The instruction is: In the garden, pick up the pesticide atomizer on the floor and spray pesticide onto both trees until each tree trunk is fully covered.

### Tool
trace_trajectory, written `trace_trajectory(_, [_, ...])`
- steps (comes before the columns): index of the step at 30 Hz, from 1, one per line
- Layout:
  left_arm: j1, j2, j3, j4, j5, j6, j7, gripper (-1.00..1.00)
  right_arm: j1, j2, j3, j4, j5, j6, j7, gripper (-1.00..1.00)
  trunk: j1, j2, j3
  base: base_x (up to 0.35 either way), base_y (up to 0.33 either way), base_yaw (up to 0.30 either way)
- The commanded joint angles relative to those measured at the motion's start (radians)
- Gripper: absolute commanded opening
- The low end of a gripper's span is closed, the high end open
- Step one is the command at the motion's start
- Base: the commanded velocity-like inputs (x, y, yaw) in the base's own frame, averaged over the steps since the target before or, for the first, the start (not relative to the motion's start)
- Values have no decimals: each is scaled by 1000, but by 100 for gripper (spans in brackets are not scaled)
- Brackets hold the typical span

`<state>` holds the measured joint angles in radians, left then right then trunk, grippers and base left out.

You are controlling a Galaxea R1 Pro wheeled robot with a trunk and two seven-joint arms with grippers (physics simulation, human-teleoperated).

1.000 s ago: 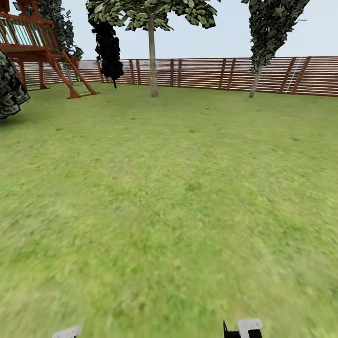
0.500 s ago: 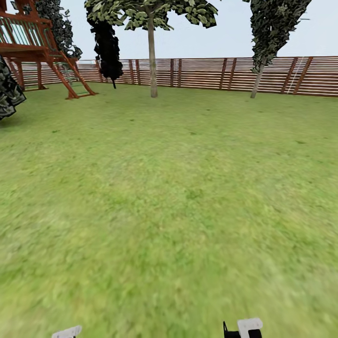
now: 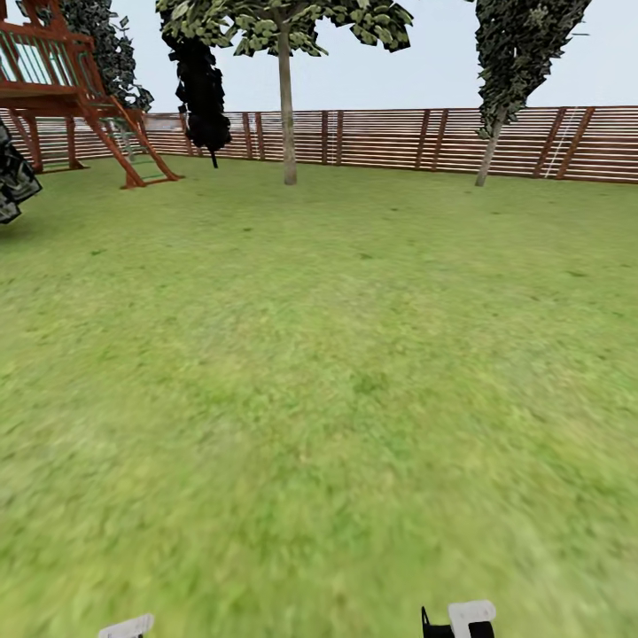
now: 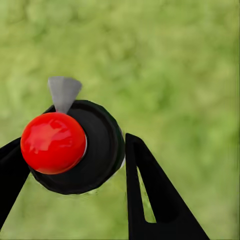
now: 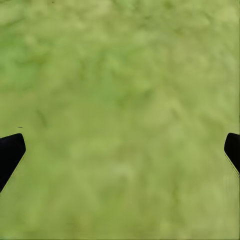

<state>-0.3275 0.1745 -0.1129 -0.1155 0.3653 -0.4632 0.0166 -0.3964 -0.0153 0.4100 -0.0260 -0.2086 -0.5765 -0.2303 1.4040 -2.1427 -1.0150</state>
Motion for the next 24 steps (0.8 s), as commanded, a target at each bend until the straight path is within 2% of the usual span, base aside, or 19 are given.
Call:
trace_trajectory(1, [0, 0, -8, 0, 7, -3, 2, -100, 0, 0, 9, 0, -8, -2, -3, 100, 0, 0, -1, 339, 0, 0])
trace_trajectory(24, [0, 0, -8, 0, 7, -3, 2, -100, 0, 0, 9, 0, -8, -2, -3, 100, 0, 0, -1, 339, 0, 0])
